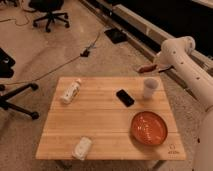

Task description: Place the pepper in the ceramic cup

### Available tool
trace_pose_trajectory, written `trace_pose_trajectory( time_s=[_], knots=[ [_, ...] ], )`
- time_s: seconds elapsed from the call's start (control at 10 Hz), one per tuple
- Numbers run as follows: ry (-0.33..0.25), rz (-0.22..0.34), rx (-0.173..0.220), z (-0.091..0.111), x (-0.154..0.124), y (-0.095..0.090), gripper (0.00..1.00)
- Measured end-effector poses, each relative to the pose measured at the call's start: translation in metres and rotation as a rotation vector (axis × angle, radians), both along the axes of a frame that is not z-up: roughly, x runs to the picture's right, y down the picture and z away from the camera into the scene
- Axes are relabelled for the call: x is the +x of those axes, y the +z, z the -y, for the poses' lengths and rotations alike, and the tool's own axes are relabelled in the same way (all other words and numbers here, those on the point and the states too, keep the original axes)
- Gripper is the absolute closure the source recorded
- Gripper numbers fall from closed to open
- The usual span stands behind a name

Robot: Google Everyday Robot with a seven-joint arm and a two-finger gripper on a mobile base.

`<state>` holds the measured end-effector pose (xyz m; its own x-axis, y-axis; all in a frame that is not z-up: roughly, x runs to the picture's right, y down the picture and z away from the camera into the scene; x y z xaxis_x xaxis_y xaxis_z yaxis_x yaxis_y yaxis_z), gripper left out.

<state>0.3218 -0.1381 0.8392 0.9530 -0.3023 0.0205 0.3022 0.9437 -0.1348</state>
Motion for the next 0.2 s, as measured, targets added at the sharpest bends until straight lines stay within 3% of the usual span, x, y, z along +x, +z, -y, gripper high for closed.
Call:
trace_pose_trajectory(
  time_s=[0.2],
  knots=[
    [0.014, -0.027, 0.001, -0.0032, 0.0141, -0.0049, 1.00]
  ],
)
